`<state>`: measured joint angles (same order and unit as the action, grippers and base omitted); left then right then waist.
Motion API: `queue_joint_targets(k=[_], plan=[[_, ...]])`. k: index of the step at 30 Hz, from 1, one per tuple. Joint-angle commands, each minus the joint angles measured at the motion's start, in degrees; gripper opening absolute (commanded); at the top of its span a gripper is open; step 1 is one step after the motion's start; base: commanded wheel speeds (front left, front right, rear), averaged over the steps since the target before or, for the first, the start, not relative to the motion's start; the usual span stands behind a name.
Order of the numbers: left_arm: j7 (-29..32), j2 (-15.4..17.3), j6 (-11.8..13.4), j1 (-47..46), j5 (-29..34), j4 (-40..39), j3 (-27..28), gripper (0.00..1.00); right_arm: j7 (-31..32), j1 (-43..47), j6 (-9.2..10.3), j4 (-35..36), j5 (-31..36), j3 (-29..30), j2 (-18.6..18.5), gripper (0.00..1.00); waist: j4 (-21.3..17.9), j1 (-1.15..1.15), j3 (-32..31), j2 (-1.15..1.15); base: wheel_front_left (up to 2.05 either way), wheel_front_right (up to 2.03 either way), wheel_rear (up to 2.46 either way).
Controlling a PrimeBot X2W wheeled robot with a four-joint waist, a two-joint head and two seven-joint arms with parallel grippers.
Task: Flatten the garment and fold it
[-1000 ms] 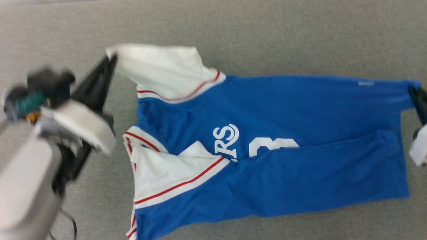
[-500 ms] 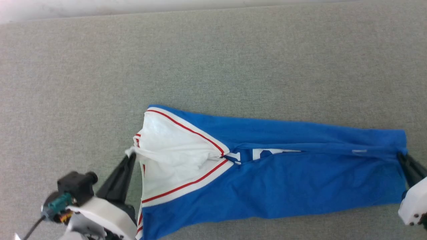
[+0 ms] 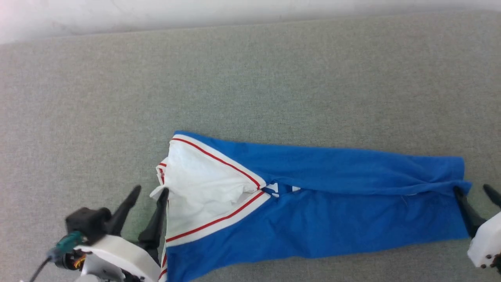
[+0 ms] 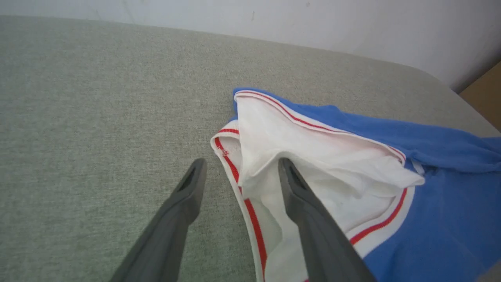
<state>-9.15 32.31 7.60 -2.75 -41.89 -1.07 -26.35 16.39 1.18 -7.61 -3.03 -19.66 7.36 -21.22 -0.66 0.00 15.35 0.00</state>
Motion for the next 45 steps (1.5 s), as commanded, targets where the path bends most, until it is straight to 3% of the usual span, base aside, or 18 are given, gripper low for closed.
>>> queue_joint_targets(k=[1,5,12,18,23,24,25,26,27,34,41,45], plan=[[-0.95,-0.53,-0.06,-0.51,-0.99,-0.64,0.94,1.0,-0.04,-0.69,0.12,0.65,-0.78,0.62,-0.07,1.0,-0.07,0.0,-0.84,0.0,0.0,0.0,0.0],[-4.14,-1.56,2.0,0.78,-1.88,-4.42,5.35,1.0,1.56,-0.18,0.12,3.55,-3.45,4.16,0.79,1.0,0.03,0.0,-1.89,0.0,0.0,0.0,0.0],[-5.8,-3.99,7.06,2.88,7.8,-11.77,11.68,1.0,4.61,0.72,0.12,4.26,-2.73,8.13,3.77,1.0,1.4,0.0,-0.78,0.0,0.0,0.0,0.0],[-5.83,-5.15,7.62,4.49,16.67,-11.71,12.76,1.0,7.16,0.62,0.12,-0.26,-0.53,7.47,5.48,1.0,2.98,0.0,0.94,0.0,0.0,0.0,0.0],[-5.84,-6.1,6.99,4.59,18.91,-9.69,12.46,1.0,8.7,0.25,0.12,-4.27,-0.43,6.84,6.59,1.0,3.9,0.0,1.51,0.0,0.0,0.0,0.0],[-5.84,-6.24,6.82,4.57,19.16,-9.24,12.46,1.0,9.09,0.14,0.12,-4.99,-0.65,6.81,6.87,0.95,4.01,0.0,1.52,0.0,0.0,0.0,0.0],[-5.84,-6.37,6.62,4.53,19.39,-8.84,12.44,1.0,9.52,0.0,0.12,-5.68,-0.98,6.74,7.16,0.47,4.11,0.0,1.51,0.0,0.0,0.0,0.0],[-5.84,-6.53,6.42,4.47,19.57,-8.49,12.44,1.0,9.97,-0.12,0.12,-6.21,-1.41,6.45,7.38,0.17,4.19,0.0,1.46,0.0,0.0,0.0,0.0],[-5.84,-6.71,6.21,4.45,19.71,-8.15,12.47,1.0,10.35,-0.21,0.12,-6.57,-1.88,6.21,7.58,0.0,4.24,0.0,1.37,0.0,0.0,0.0,0.0],[-5.85,-7.68,5.05,4.63,20.44,-5.95,12.64,1.0,8.39,-2.14,0.12,-6.26,-1.6,8.36,6.46,0.0,3.78,0.0,0.13,0.0,0.0,0.0,0.0],[-5.85,-8.91,3.72,4.55,20.44,-4.07,12.32,1.0,5.87,-4.4,0.12,-7.45,3.5,17.31,1.0,0.0,3.55,0.0,-1.62,0.0,0.0,0.0,0.0],[-5.85,-9.48,3.15,4.71,20.42,-3.2,12.22,1.0,5.66,-4.42,0.12,-7.47,4.7,19.43,-1.06,0.0,3.75,0.0,-2.51,0.0,0.0,0.0,0.0]])
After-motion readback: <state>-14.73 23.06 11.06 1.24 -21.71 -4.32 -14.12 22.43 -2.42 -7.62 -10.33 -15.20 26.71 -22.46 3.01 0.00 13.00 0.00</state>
